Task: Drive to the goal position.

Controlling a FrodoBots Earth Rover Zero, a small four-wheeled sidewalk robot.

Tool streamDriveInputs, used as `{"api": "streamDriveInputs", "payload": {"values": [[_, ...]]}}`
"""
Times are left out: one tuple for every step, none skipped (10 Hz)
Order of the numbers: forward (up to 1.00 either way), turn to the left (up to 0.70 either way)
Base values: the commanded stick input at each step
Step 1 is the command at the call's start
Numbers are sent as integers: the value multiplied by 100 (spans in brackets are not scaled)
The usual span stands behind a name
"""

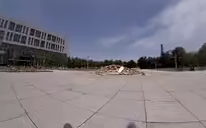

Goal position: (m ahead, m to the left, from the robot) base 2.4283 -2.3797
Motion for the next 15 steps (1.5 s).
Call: {"api": "streamDriveInputs", "payload": {"values": [[45, 0], [45, 0], [45, 0], [45, 0], [45, 0], [45, 0], [45, 0], [45, 0], [45, 0], [45, 0], [45, 0], [45, 0], [45, 0], [45, 0], [45, 0]]}}
